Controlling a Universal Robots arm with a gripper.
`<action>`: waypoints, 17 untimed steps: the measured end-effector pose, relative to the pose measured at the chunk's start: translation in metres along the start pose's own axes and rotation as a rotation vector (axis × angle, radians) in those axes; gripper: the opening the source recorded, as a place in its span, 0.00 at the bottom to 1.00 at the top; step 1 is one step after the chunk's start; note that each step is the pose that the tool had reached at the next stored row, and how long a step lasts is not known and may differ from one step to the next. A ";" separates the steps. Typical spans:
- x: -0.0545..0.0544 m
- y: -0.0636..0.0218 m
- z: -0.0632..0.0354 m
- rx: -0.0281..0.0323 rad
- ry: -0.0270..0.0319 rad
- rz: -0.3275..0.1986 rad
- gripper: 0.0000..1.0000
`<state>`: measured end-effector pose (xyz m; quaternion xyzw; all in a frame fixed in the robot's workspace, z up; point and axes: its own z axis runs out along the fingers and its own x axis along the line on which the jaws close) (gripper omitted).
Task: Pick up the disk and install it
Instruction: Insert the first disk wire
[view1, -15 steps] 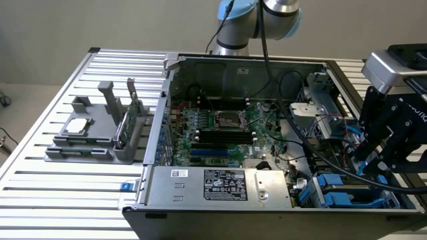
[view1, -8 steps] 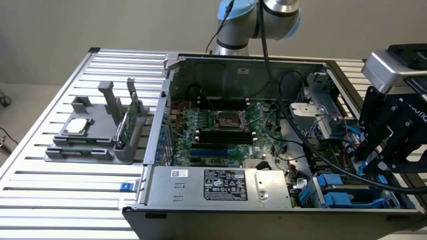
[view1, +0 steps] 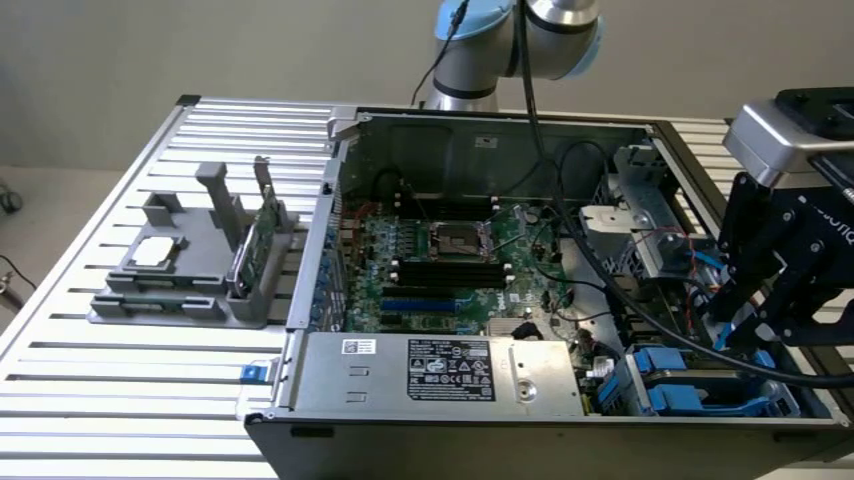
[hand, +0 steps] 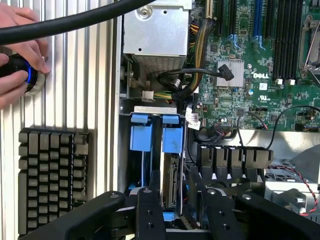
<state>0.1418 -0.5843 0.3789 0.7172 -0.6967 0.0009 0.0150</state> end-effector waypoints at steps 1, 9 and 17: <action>0.000 0.0000 0.0000 0.0000 0.0000 0.000 0.36; 0.000 0.0000 0.0000 -0.0017 -0.0017 0.082 0.36; 0.000 0.0000 0.0000 -0.0047 -0.0044 0.220 0.36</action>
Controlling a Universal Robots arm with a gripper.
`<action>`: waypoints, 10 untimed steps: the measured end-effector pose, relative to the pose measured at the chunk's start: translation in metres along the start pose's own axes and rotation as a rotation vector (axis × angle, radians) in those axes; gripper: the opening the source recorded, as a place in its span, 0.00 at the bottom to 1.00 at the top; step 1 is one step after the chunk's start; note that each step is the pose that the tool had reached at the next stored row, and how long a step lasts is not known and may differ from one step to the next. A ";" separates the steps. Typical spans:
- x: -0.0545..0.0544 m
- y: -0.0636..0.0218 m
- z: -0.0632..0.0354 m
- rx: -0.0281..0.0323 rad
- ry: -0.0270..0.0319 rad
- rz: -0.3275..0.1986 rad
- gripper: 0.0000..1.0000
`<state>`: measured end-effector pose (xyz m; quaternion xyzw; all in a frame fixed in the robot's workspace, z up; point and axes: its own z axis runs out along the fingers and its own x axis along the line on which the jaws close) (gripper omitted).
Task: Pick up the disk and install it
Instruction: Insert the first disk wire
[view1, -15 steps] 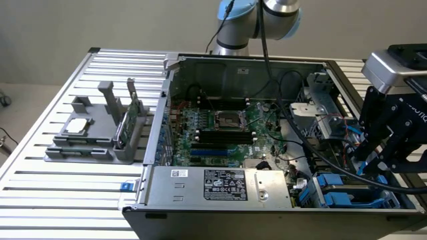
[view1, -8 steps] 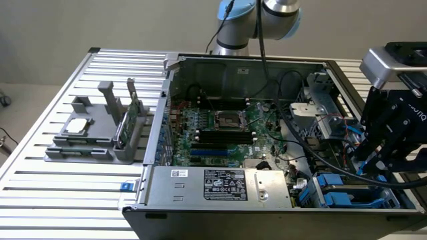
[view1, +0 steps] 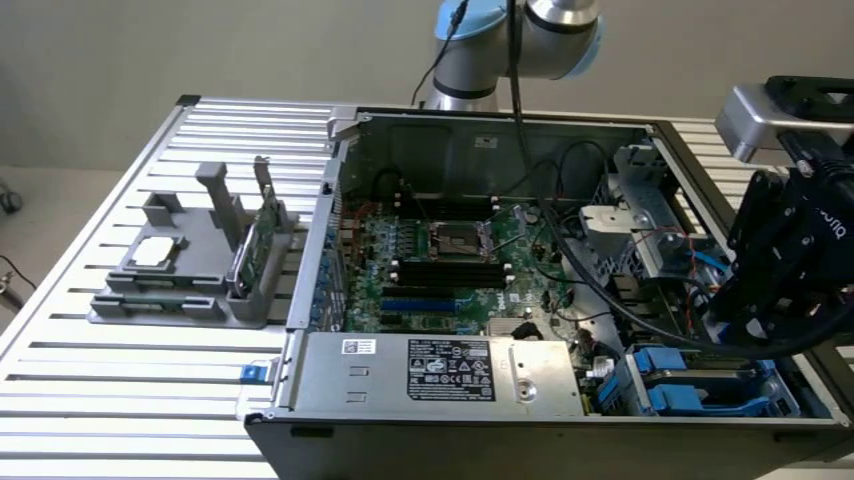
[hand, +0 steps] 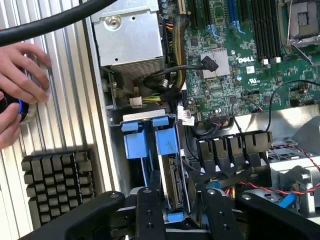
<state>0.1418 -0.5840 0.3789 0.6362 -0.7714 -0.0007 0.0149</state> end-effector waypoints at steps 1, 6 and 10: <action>0.000 0.0000 0.0000 -0.0004 -0.0004 0.018 0.36; 0.000 0.0000 0.0000 -0.0024 -0.0022 0.107 0.36; 0.000 0.0000 -0.0001 -0.0038 -0.0034 0.170 0.36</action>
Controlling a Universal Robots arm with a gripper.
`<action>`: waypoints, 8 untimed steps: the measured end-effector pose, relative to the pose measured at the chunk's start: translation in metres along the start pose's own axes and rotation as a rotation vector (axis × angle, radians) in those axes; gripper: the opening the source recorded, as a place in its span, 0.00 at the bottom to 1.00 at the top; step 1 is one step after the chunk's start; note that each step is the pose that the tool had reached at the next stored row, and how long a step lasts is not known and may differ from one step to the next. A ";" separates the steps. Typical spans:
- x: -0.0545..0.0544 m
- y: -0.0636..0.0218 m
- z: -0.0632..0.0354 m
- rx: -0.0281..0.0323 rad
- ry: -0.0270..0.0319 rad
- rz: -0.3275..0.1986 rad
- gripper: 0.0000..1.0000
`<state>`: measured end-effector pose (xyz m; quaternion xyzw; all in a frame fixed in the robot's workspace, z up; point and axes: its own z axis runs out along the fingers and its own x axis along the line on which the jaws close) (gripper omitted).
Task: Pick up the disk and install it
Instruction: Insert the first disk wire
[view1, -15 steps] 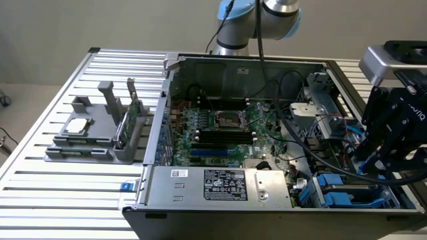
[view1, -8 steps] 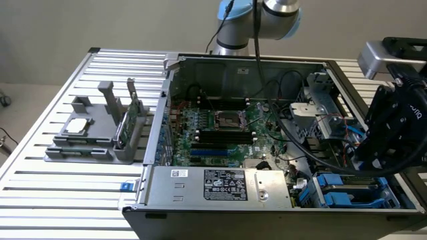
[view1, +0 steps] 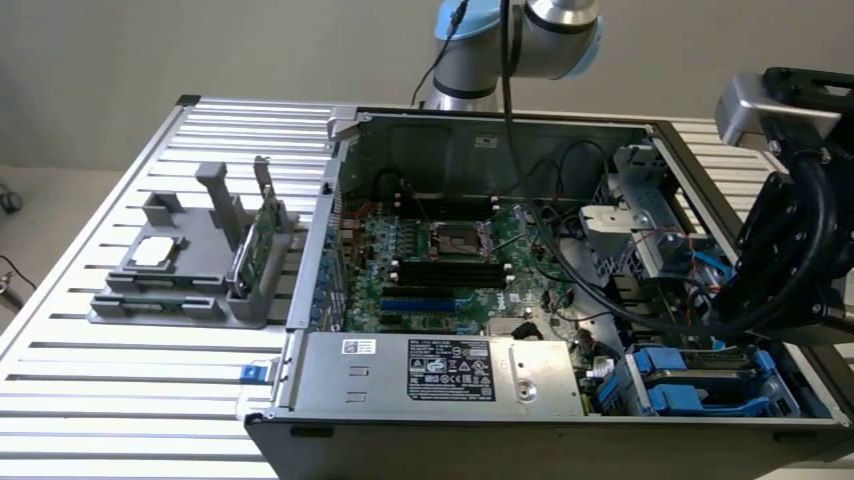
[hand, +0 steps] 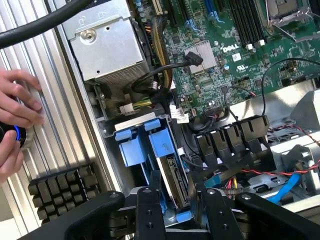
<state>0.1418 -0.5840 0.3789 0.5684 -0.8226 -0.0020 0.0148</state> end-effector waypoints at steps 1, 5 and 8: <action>0.000 0.0000 -0.0002 -0.0003 -0.0002 0.015 0.36; 0.000 0.0000 -0.0022 -0.0017 -0.0016 0.072 0.36; 0.000 0.0001 -0.0042 -0.0026 -0.0025 0.115 0.36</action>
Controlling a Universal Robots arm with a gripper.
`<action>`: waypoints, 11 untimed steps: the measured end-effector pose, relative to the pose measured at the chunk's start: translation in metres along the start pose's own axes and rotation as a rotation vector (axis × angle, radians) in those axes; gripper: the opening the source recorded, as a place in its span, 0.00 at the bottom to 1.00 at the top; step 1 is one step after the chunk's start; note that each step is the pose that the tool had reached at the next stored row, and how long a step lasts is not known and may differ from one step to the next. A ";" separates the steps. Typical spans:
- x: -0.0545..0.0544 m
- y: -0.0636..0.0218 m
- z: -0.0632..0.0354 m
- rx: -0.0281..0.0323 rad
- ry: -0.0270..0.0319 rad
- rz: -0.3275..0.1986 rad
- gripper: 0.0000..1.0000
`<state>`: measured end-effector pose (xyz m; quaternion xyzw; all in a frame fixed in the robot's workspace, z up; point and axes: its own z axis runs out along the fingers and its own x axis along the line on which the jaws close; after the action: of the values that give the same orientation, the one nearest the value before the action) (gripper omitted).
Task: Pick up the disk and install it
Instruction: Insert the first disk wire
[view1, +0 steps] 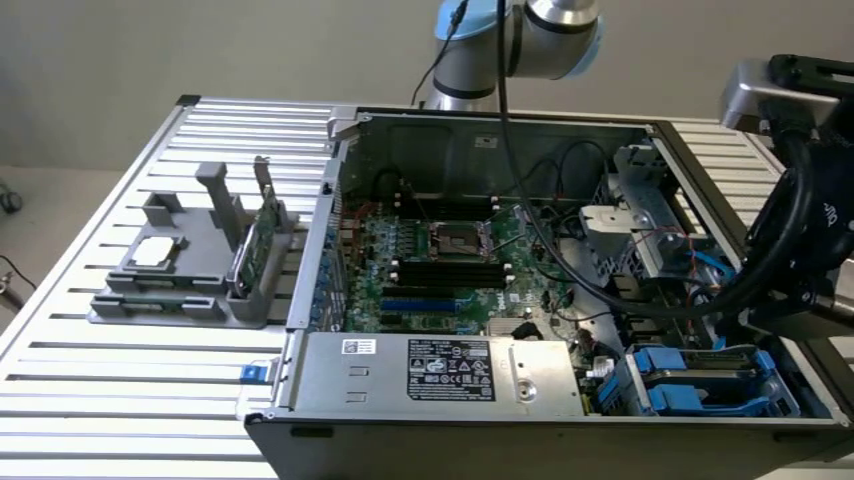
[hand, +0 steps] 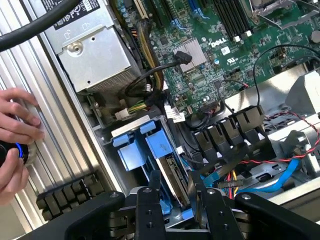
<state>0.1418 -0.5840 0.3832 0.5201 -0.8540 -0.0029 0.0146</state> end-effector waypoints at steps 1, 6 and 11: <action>0.000 0.0000 -0.0009 -0.0003 -0.0003 0.014 0.36; 0.000 0.0001 -0.0062 -0.0018 -0.0016 0.083 0.36; 0.000 0.0003 -0.0116 -0.0033 -0.0030 0.152 0.36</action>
<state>0.1418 -0.5840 0.3948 0.4535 -0.8911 -0.0040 0.0144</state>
